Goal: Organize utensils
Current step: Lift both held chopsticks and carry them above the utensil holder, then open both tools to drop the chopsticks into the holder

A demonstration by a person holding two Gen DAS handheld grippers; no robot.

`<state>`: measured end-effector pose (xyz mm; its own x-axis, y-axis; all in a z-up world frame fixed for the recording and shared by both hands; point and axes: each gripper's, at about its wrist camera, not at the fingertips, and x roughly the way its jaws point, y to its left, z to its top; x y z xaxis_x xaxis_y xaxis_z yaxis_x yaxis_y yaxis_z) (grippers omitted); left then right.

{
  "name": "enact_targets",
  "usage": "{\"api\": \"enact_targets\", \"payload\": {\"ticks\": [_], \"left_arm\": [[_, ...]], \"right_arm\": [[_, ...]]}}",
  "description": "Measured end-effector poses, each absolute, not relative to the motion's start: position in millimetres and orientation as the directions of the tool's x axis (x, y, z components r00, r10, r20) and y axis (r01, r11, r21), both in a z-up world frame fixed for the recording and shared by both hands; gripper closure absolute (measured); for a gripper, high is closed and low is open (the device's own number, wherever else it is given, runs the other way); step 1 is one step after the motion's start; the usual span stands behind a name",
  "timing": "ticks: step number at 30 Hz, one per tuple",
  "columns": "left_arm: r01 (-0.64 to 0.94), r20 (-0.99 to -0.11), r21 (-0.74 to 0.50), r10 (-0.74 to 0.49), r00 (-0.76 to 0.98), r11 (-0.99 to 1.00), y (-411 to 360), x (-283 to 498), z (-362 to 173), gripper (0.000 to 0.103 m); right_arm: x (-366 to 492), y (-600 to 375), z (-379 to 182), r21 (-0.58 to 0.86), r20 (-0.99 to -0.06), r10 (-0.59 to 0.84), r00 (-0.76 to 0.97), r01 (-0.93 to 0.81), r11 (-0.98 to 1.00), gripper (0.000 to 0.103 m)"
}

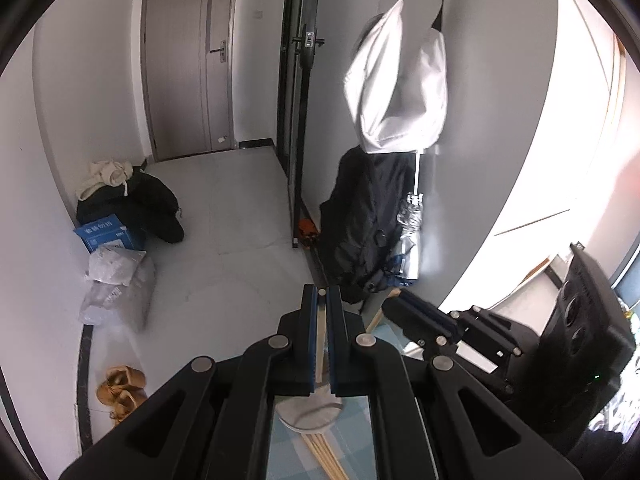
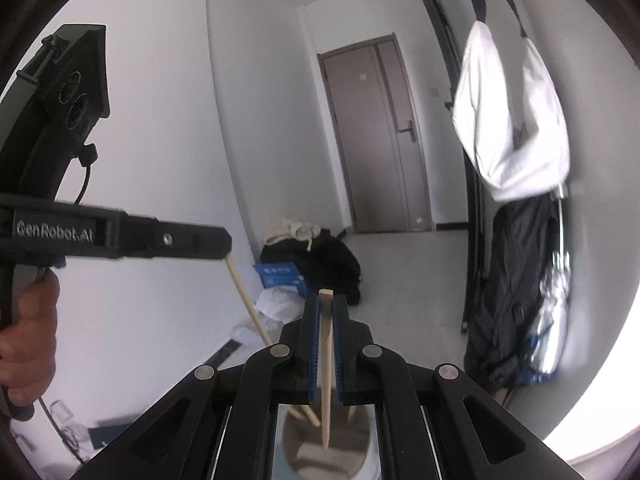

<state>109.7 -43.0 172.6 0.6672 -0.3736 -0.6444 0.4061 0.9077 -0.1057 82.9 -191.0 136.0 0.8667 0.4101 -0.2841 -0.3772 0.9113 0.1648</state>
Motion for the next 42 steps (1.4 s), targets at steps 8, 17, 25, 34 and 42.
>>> {"api": "enact_targets", "payload": {"ticks": [8,17,25,34,42], "left_arm": [[0.397,-0.681,-0.071,-0.336,0.651,0.915,-44.3,140.1,150.7,0.103],[0.387,-0.733,-0.105,-0.334,0.593,0.916,-39.8,163.3,112.1,0.103],[0.372,-0.755,-0.168,-0.362,0.547,0.913,-33.5,173.9,91.8,0.103],[0.317,-0.735,-0.184,-0.344,0.584,0.930,-21.4,163.6,87.8,0.072],[0.198,-0.706,-0.163,-0.255,0.661,0.966,-9.3,135.3,91.8,0.046]], "right_arm": [[118.3,-188.3,116.7,0.120,-0.323,0.377,0.868,-0.357,0.926,0.098],[140.2,-200.3,87.9,0.165,-0.347,0.372,0.861,-0.334,0.928,0.098],[148.8,-198.5,62.5,0.197,-0.403,0.404,0.821,-0.354,0.914,0.097],[140.2,-199.9,46.5,0.257,-0.467,0.438,0.769,-0.356,0.899,0.093],[106.4,-213.9,53.9,0.276,-0.449,0.388,0.805,-0.288,0.917,0.055]]}}
